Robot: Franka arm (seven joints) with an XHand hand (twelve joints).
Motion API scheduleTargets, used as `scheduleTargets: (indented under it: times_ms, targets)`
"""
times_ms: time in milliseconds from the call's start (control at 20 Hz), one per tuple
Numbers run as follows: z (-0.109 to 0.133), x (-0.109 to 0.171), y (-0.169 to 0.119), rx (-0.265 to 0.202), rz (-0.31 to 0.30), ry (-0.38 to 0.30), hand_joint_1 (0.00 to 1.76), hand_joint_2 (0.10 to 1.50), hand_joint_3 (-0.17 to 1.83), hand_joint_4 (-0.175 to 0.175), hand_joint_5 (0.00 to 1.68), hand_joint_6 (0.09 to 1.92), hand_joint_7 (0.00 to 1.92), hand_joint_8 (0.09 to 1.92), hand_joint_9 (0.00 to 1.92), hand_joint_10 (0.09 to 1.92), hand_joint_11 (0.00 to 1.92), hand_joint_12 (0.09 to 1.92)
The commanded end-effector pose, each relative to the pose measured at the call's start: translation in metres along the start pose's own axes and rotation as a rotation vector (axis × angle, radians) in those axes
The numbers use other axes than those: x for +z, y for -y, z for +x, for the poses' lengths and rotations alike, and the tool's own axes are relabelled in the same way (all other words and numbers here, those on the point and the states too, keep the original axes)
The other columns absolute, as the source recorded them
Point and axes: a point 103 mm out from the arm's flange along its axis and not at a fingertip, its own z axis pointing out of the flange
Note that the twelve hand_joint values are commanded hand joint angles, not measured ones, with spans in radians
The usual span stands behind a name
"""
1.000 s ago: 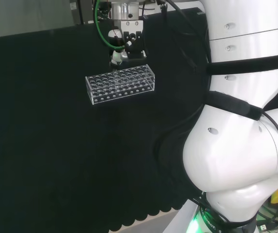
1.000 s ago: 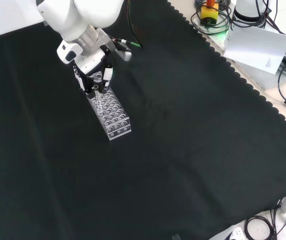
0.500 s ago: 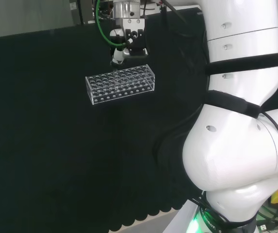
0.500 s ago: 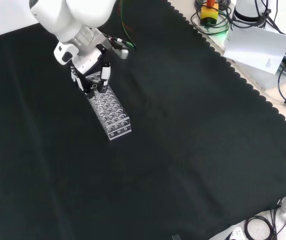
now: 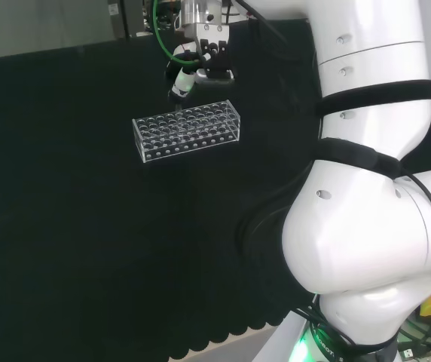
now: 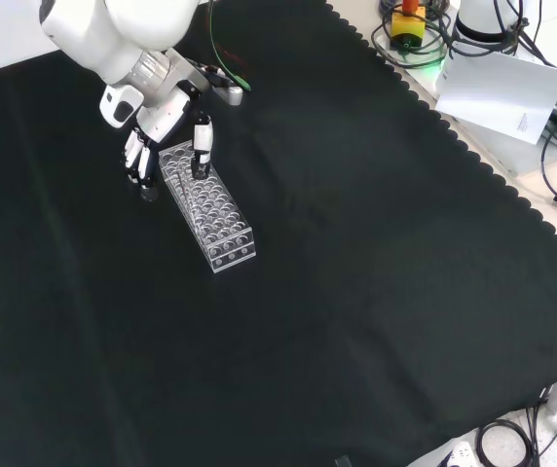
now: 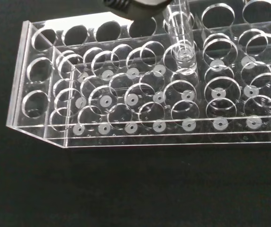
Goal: Put the test tube back in the rack.
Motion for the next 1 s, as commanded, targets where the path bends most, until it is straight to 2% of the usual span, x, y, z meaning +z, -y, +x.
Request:
scheduleTargets:
  times_ms: [50,700,1000]
  targets:
    - [0.008,-0.027,0.024,-0.061,-0.096,-0.008,1.04,0.89,-0.17,0.070,0.44,0.24,0.05,0.88,0.32,0.99,0.16,1.56]
    - [0.047,-0.120,0.097,-0.180,-0.273,0.064,1.02,0.90,-0.17,0.079,0.42,0.15,0.02,0.88,0.26,1.00,0.06,1.58]
    - [0.055,-0.145,0.130,-0.191,-0.330,0.077,1.02,0.90,-0.17,0.080,0.42,0.14,0.02,0.88,0.25,1.00,0.04,1.59]
